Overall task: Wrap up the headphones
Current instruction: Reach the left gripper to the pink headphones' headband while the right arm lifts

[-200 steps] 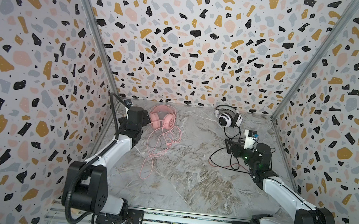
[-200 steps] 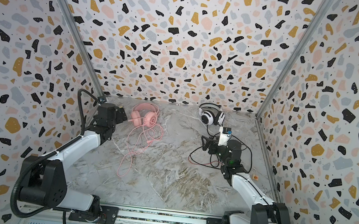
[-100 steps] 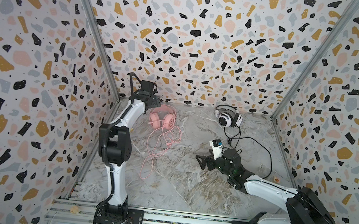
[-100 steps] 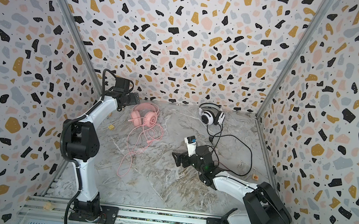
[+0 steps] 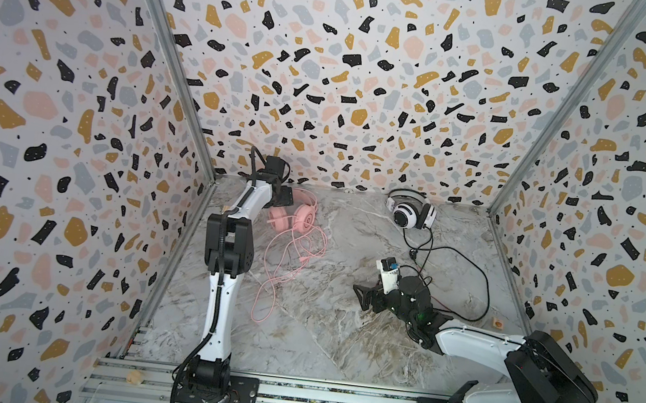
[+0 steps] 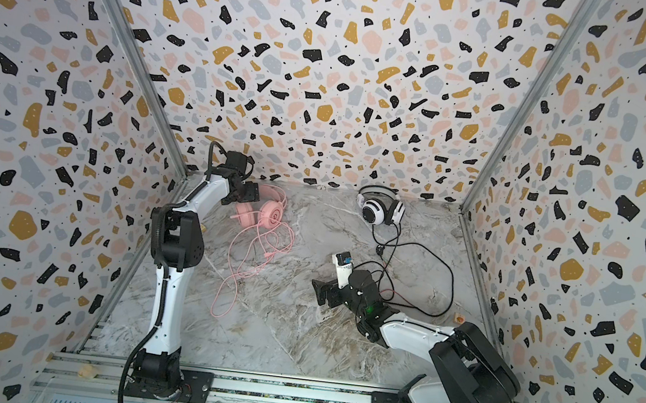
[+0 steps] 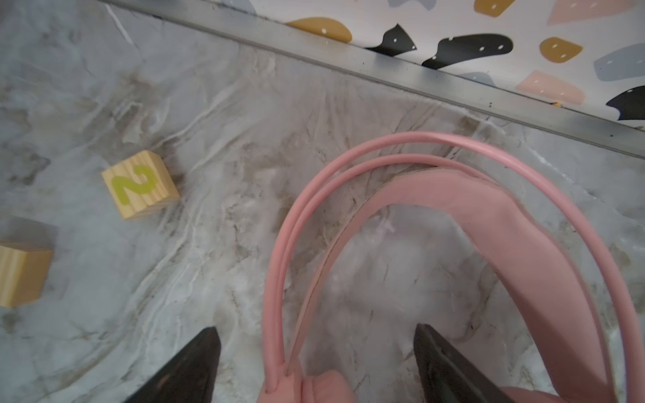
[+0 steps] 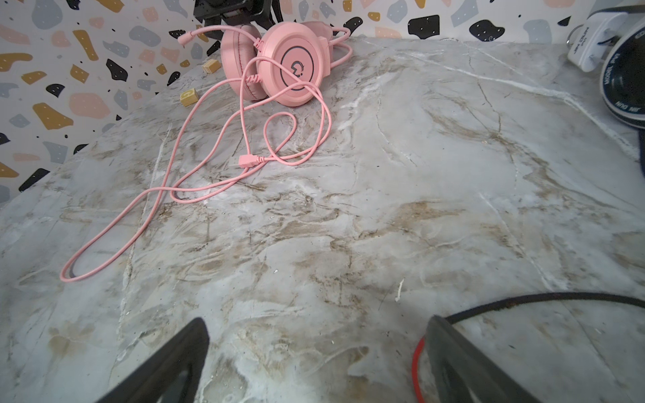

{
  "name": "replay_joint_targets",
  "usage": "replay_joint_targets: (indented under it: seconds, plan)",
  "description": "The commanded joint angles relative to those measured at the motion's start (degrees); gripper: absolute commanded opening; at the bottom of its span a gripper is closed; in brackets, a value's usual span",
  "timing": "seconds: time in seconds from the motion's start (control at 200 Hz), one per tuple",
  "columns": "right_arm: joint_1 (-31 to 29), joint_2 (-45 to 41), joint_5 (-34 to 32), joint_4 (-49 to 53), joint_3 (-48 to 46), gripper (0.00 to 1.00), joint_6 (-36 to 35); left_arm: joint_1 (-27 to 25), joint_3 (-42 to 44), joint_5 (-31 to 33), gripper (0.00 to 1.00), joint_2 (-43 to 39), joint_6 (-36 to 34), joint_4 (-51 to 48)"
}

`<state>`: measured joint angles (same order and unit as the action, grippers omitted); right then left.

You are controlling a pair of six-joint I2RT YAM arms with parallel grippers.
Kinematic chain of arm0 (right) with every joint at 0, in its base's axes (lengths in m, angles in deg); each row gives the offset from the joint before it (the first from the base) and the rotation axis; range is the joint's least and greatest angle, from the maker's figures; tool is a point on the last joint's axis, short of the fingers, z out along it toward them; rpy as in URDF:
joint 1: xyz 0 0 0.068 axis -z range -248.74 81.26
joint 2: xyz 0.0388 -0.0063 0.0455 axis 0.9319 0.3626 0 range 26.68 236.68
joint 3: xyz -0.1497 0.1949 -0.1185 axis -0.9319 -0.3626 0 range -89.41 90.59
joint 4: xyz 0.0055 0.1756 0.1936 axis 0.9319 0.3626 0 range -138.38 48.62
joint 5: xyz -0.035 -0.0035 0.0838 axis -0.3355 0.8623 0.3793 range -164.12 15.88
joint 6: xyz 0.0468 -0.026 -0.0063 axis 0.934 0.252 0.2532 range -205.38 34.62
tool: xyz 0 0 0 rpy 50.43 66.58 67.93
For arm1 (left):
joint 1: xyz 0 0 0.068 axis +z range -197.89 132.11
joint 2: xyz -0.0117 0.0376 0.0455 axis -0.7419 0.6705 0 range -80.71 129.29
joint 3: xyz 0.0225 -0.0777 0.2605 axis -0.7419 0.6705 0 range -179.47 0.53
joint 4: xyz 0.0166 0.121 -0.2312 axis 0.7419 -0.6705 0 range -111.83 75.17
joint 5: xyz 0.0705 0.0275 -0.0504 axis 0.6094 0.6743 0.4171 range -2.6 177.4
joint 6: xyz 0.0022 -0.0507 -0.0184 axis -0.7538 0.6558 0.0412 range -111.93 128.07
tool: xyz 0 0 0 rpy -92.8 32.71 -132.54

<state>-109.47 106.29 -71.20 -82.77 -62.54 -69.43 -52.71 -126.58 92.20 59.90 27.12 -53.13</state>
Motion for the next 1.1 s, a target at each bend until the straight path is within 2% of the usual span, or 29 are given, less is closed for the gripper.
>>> replay_joint_targets:
  seconds: [0.0,0.135,0.23,0.415,0.511,0.641,0.766,0.866,0.936,1.026,1.091]
  plan:
    - [-0.12,0.19,-1.28,-1.38,1.38,0.98,0.81,0.34,1.86,-5.69,0.87,1.05,2.74,1.82]
    - [-0.08,0.87,-1.82,-1.31,1.84,0.98,0.79,0.34,4.92,-8.83,0.67,0.33,3.8,4.46]
    - [-0.05,1.14,-1.93,-1.51,2.15,0.98,0.67,0.34,6.17,-9.45,0.57,-1.37,3.39,4.76]
    - [-0.06,1.97,-2.47,-1.56,2.75,0.98,0.49,0.33,9.27,-4.86,0.59,-5.72,1.12,4.47]
    - [-0.05,1.52,-2.5,-1.94,2.36,0.98,0.45,0.34,7.3,-2.74,0.63,-5.04,-0.86,0.44]
    - [-0.11,0.86,-2.66,-1.44,2.25,0.98,0.37,0.34,5.02,-1.08,0.63,-3.12,-3.12,-4.77]
    - [-0.13,0.1,-3.13,-1.87,1.65,0.98,0.22,0.34,9.6,-0.46,0.6,-5.74,-4.19,-3.73]
    - [-0.07,0.54,-3.23,-1.65,1.97,0.98,0.2,0.34,12.58,-0.26,0.52,-8.62,-3.49,-1.95]
    - [-0.11,0.8,-3.07,-1.6,2.13,0.98,0.07,0.34,15.72,-2.28,0.39,-11.01,-2.18,0.68]
    - [-0.06,0.81,-3.1,-1.73,1.96,0.98,0.17,0.34,21.24,-4.12,0.33,-14.77,-0.1,5.23]
    - [-0.12,0.57,-3.1,-1.51,1.96,0.99,0.21,0.34,24.77,-4.77,0.25,-17.3,0.78,7.9]
